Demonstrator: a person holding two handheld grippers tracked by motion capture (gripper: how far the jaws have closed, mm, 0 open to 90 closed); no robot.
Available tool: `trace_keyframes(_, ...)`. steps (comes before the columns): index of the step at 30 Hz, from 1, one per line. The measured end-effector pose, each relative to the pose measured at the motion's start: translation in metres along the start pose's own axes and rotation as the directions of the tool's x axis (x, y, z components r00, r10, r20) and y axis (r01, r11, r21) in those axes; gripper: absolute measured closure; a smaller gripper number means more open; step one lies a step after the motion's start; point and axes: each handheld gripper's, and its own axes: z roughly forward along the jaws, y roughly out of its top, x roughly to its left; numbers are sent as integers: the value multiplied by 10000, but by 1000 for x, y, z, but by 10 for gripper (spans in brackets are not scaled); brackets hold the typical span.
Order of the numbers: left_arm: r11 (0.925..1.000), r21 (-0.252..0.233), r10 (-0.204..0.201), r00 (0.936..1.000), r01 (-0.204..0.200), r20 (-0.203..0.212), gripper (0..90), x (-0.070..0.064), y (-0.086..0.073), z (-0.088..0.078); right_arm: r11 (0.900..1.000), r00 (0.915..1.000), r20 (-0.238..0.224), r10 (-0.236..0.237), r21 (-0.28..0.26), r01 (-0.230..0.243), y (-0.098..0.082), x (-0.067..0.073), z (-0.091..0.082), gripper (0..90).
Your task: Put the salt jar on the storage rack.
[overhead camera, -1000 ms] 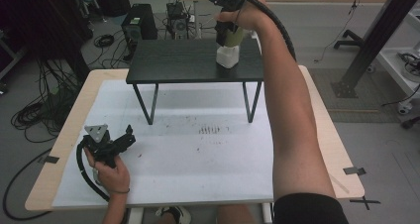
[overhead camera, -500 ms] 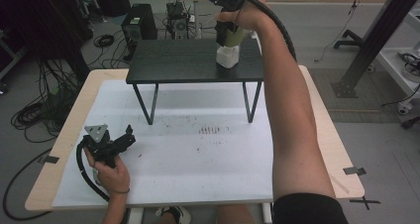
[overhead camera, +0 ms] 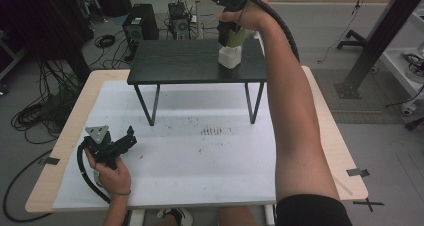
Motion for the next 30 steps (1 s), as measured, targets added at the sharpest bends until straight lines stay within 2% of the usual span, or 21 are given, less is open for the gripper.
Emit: trace_keyframes(30,10000,31,1,10000,-1,16,2,0,0,1,10000,10000,13,16,-52,-16,0,-1,0,295)
